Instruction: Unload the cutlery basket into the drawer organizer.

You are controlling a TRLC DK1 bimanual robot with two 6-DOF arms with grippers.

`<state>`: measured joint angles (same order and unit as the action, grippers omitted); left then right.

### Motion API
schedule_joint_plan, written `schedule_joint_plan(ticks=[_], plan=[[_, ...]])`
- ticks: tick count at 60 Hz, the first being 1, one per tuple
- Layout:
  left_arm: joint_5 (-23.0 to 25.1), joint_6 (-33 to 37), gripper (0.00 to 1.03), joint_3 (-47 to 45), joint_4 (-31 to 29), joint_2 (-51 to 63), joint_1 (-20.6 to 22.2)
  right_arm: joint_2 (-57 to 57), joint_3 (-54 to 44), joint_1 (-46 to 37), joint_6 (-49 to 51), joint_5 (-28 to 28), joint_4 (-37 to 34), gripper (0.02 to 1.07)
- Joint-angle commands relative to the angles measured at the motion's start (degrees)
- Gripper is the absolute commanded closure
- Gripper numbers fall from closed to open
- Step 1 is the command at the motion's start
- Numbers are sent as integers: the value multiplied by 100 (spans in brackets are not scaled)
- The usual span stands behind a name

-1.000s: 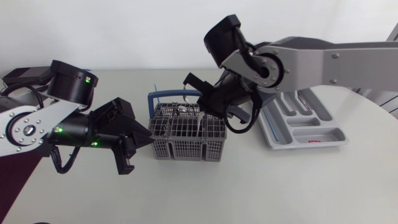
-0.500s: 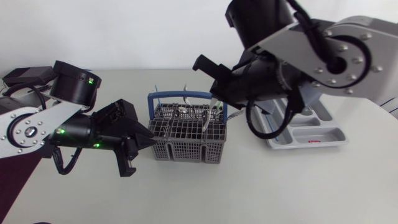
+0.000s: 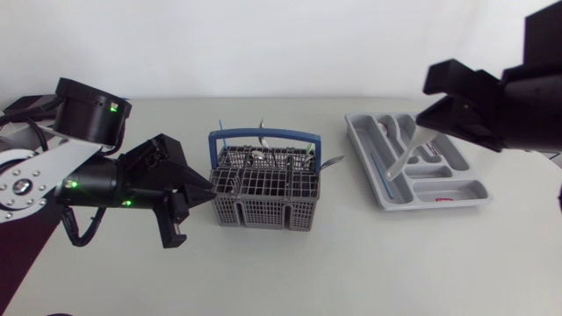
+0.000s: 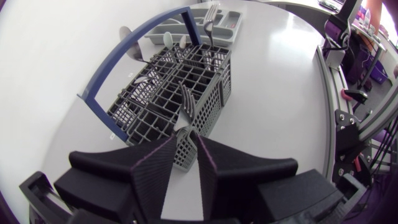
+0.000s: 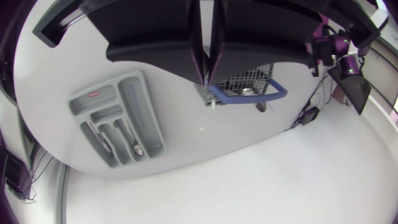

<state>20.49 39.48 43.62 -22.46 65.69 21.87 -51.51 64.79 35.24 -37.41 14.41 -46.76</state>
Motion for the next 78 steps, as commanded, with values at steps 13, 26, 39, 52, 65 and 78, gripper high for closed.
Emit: schedule_joint_plan(ticks=[13, 26, 39, 52, 65, 78], plan=[[-10, 51, 63, -90, -39, -285, -104, 484, -1786, -3577, 2554, -1811, 1055, 101], [-10, 15, 63, -125, -48, -452, -42, -826, -2357, -4693, 3363, -2241, 2725, 101], [-10, 7, 63, -99, -101, -513, -42, -2259, -2357, -4755, 3837, -1784, 4123, 101], [-10, 7, 63, -134, -110, -566, -51, -3762, -2208, -4825, 4725, -870, 5520, 101], [-1, 24, 63, -169, -110, -575, -51, -4614, -2199, -4518, 5191, -158, 6302, 99], [-10, 33, 63, -152, -154, -601, -42, -4702, -2208, -4078, 5235, 237, 6276, 50]])
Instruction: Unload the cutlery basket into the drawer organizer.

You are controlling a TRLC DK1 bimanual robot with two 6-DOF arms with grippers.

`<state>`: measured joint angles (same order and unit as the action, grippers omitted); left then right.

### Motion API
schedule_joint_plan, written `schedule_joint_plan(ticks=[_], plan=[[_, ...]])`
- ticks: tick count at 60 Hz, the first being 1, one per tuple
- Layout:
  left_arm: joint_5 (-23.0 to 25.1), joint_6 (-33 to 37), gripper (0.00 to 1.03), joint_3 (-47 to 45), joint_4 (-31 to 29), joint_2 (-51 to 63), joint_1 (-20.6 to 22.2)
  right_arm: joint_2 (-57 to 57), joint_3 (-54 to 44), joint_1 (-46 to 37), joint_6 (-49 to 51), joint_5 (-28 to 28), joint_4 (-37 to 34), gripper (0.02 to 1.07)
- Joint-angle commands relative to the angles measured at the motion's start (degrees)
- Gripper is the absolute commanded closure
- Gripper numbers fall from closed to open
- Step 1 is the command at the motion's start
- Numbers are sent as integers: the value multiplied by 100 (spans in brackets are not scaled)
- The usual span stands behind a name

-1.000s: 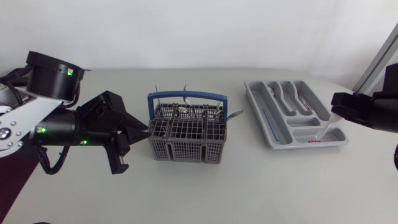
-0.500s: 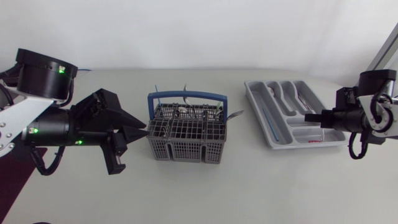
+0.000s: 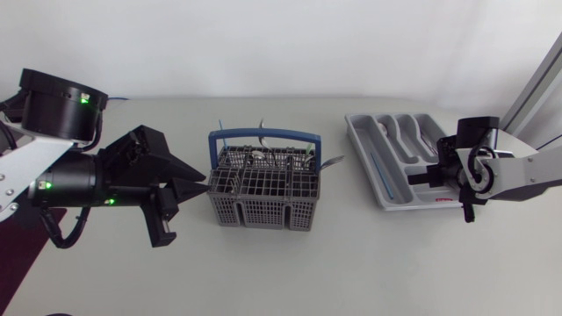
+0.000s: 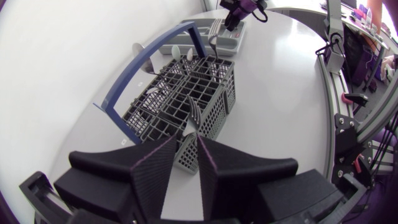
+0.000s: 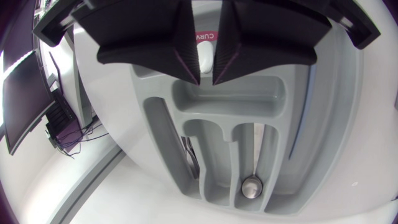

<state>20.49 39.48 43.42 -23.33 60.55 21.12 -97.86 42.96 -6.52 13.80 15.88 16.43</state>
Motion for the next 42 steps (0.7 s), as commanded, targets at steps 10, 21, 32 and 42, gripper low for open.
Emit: schedule_joint_plan(ticks=[10, 21, 32, 42], plan=[[-1, 24, 63, -132, -75, -96, 32, 250, -86, 169, 105, 91, -271, 11], [-10, 7, 63, -44, -84, -70, 85, 1340, 99, 169, -457, -533, -1520, 7], [-19, -90, 63, 132, -145, 9, 234, 2676, 309, 310, -2039, -1966, -3014, 7], [-326, -530, 52, 475, -295, 158, 551, 3212, 520, 995, -3041, -2256, -3980, 7]])
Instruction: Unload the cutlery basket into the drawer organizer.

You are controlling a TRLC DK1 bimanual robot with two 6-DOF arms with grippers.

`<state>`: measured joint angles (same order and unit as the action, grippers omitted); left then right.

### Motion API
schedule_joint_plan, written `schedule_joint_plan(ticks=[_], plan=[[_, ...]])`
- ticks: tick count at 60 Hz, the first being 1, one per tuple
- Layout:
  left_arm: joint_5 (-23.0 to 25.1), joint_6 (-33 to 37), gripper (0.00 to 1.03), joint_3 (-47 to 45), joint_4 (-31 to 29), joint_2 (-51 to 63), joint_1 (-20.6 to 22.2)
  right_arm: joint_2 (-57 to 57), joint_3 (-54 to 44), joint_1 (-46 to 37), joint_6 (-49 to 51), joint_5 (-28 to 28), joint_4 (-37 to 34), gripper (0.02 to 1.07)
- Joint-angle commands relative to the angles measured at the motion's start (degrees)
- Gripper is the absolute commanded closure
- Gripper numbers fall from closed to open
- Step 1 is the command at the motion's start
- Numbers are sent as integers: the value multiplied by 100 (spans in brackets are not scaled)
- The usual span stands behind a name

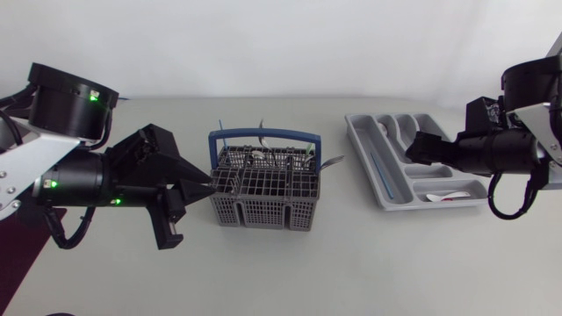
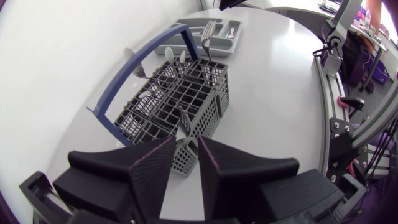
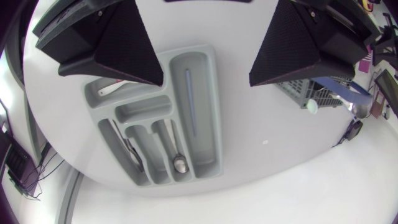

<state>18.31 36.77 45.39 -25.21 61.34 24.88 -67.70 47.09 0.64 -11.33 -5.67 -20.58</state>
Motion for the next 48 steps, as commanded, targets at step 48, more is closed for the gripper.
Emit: schedule_joint_plan(ticks=[48], plan=[[-881, -707, 43, -188, 711, 264, 632, 1286, 327, 1913, 817, -2404, -544, 7]])
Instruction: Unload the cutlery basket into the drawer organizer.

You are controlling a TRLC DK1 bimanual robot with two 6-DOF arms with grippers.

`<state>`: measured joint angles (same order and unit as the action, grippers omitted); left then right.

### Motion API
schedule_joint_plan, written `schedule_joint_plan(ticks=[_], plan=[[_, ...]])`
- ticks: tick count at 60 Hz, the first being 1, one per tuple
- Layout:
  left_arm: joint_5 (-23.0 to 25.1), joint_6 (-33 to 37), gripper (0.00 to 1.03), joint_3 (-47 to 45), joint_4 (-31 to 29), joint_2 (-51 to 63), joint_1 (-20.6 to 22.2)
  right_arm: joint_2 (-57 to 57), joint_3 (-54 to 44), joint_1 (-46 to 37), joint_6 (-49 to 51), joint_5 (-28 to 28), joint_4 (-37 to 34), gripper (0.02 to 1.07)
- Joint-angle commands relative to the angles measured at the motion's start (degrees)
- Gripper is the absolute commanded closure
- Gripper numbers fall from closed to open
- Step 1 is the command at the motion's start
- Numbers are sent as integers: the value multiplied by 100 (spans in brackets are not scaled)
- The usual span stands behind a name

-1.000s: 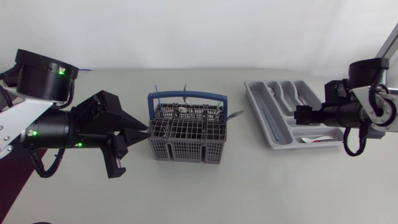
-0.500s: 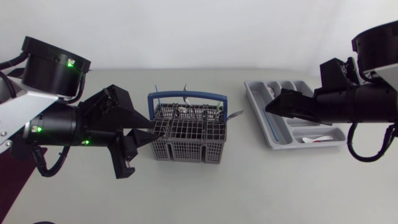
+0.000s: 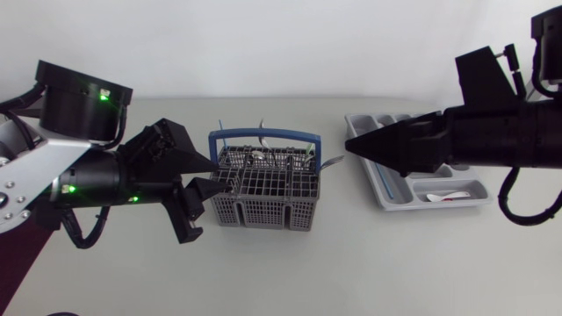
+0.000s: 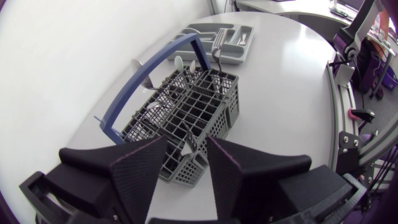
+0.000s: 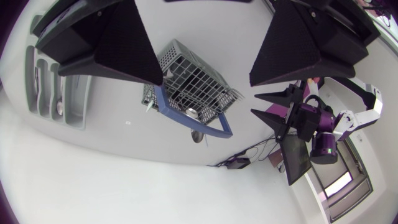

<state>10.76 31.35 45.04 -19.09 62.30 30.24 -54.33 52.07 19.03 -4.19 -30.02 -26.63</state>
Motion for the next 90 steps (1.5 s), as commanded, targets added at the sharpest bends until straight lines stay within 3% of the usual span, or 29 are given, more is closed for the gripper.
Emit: schedule_joint_plan(ticks=[1, 9, 26, 37, 63, 90], plan=[[-198, -217, 43, -153, 151, 221, 131, -69, -180, 84, 102, 67, 70, 7], [-461, -402, 43, -153, 318, 414, 334, -175, -312, 321, 93, 330, 141, 7], [-1059, -683, 44, -39, 564, 915, 597, -157, -426, 356, 76, 339, 176, 7], [-1358, -921, 64, 128, 670, 1284, 650, -105, -540, 356, 67, 330, 194, 7], [-1472, -1228, 78, 146, 1101, 1530, 676, -8, -716, 374, 58, 330, 176, 7], [-1560, -1211, 78, -417, 1285, 599, 808, -149, -672, 462, 41, 339, 273, 7]])
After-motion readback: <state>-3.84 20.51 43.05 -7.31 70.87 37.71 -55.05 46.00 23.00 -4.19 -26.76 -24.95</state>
